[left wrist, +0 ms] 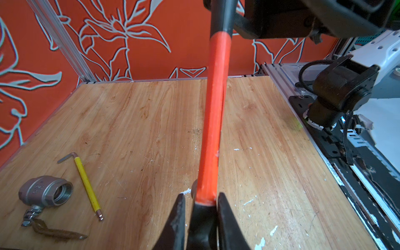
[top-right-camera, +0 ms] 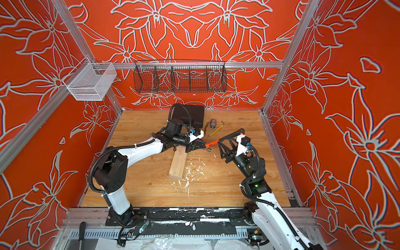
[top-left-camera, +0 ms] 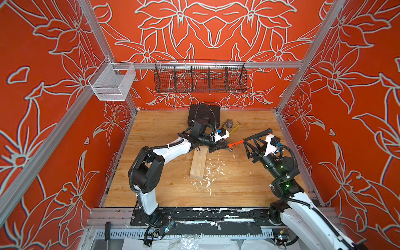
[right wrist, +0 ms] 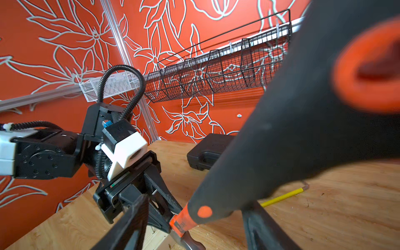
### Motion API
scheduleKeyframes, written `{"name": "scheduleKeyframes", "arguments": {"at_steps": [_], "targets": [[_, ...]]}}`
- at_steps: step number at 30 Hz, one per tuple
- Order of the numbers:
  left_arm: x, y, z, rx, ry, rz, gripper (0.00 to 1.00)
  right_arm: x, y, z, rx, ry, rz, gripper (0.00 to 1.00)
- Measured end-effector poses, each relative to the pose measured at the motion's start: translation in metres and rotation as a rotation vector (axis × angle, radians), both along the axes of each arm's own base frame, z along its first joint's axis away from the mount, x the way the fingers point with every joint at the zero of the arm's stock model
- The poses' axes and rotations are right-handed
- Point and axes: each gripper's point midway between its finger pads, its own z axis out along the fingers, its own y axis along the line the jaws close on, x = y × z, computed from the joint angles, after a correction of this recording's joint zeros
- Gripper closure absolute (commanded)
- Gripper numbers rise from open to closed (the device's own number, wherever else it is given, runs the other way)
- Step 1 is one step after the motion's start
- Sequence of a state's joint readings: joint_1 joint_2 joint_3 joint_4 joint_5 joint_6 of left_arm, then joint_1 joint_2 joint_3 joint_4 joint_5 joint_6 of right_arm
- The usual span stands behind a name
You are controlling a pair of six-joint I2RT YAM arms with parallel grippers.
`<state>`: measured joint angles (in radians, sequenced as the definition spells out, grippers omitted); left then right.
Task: Use a claw hammer to pull out a nail
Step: Pick up the hammer at the center of the board.
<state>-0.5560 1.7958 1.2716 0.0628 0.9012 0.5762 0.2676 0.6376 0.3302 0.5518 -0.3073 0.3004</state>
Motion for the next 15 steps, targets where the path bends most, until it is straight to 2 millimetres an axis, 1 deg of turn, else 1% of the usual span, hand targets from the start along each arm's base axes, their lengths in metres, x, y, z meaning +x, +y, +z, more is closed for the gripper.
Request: {"name": "scheduleKeyframes", "arguments": {"at_steps": [4, 7, 8, 11, 15], "targets": [[-0.002, 0.0, 0.008, -0.016, -0.014, -0.009, 1.0, 0.004, -0.007, -0.001, -0.006, 0.007, -0.047, 0.17], [-0.005, 0.0, 0.014, -0.028, -0.017, -0.015, 1.0, 0.008, -0.008, 0.001, -0.014, 0.018, -0.058, 0.17], [-0.005, 0.0, 0.016, -0.031, -0.016, -0.016, 1.0, 0.009, -0.007, 0.004, -0.016, 0.014, -0.058, 0.17], [-0.008, 0.0, 0.021, -0.042, -0.013, -0.027, 1.0, 0.01, -0.003, 0.013, -0.02, -0.021, -0.036, 0.24], [-0.014, 0.0, 0.023, -0.05, 0.003, -0.049, 1.0, 0.009, 0.01, 0.027, -0.017, -0.057, 0.036, 0.29]]}}
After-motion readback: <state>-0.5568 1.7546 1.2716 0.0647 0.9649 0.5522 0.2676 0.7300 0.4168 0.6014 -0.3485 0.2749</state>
